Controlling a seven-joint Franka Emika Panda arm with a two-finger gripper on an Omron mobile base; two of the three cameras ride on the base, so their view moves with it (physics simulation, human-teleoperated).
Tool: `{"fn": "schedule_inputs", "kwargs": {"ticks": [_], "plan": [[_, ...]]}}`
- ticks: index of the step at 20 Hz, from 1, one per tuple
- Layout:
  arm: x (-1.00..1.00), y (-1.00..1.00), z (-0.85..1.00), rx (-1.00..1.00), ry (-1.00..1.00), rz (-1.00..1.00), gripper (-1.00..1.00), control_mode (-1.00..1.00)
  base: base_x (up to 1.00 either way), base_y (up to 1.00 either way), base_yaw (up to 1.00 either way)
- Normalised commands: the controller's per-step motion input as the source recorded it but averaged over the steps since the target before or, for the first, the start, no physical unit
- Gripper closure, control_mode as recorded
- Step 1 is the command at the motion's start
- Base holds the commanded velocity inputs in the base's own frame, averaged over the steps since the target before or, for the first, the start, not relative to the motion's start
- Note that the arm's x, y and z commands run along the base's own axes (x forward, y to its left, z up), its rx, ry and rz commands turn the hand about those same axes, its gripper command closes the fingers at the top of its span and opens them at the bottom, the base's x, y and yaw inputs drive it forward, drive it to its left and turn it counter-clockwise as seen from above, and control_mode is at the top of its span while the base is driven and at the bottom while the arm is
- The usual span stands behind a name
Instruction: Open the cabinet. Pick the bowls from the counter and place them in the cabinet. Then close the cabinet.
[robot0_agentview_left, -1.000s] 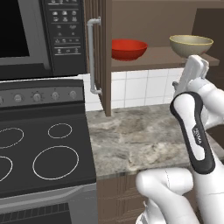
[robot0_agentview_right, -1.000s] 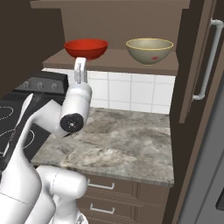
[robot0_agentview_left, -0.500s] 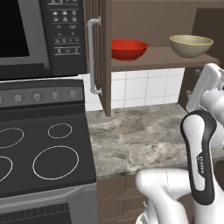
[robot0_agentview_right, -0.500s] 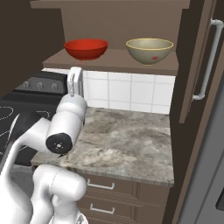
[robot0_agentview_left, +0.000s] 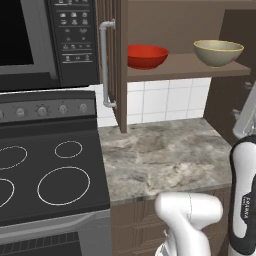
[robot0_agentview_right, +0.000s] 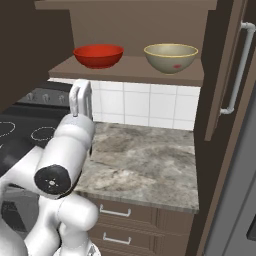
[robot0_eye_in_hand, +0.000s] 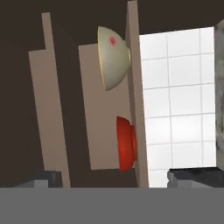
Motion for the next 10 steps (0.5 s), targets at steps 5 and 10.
{"fn": "schedule_inputs", "kwargs": {"ticks": [5, 10], "plan": [[-0.91, 0.68, 0.0, 0.0, -0.02, 0.0, -1.0, -1.0, 0.0, 0.0, 0.0], [-0.74, 0.95, -0.04, 0.0, -0.05, 0.0, -1.0, -1.0, 0.0, 0.0, 0.0]]}}
